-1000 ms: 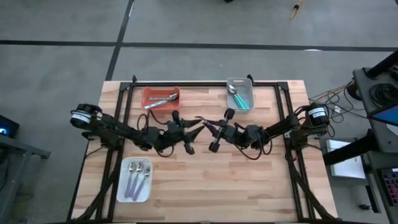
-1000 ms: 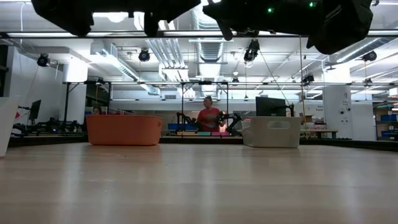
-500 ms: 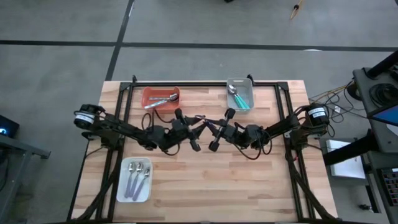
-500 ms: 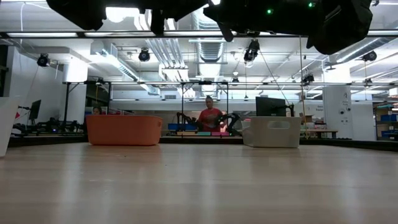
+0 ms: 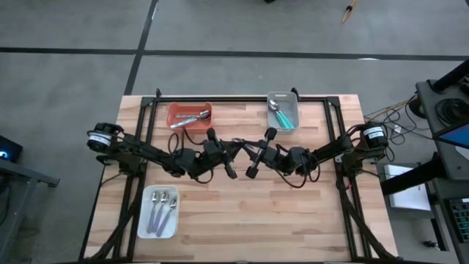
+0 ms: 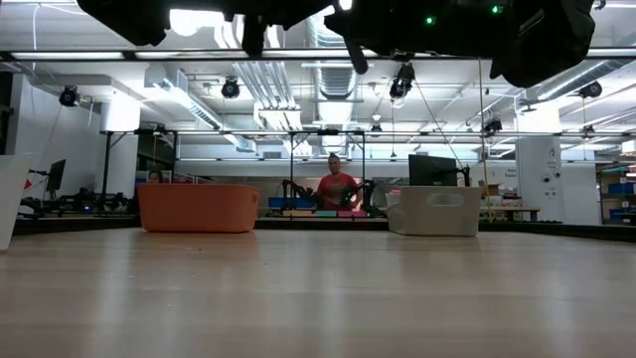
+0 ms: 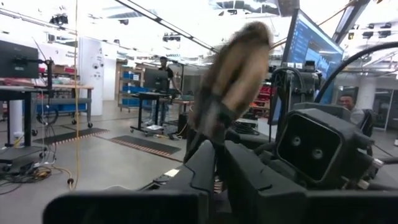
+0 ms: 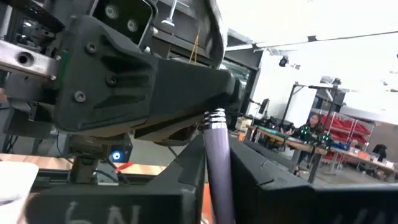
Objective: Sort silverware by color (type)
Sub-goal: Put the purple spoon into the white bin
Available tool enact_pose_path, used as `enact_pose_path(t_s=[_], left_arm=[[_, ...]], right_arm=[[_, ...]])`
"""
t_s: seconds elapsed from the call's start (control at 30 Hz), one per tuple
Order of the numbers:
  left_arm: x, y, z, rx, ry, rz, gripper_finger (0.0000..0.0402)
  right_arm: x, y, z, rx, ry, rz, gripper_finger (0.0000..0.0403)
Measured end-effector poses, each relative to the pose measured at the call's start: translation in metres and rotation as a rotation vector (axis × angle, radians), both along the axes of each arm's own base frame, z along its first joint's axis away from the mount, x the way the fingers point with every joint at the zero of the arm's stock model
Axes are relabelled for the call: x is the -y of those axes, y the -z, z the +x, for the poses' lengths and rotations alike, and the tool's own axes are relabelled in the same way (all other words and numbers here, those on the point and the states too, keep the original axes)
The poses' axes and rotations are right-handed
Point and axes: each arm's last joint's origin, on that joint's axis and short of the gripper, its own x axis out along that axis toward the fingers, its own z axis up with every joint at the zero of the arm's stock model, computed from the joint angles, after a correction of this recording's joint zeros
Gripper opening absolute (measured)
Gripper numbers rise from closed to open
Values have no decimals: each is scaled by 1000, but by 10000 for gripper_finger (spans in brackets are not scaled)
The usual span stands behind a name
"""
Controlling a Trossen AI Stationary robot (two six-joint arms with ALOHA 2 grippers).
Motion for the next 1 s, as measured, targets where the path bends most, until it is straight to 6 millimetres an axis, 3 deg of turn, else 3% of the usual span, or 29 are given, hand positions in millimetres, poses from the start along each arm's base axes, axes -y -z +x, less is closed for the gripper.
enact_pose_path(t_s=[0.23, 0.43, 0.7, 1.0], left_arm=[[0, 1, 0, -15, 2, -4, 1], [-2, -8, -7, -79, -19, -9, 0], [-5, -31, -42, -258, 13, -106, 0], [-1, -53, -77, -322, 137, -139, 0]], right_arm=[[0, 3, 1, -19, -2, 31, 116], [-1, 4, 0, -36, 89, 52, 162], [-9, 3, -4, -81, 191, 8, 182], [-10, 4, -4, -96, 185, 9, 182]])
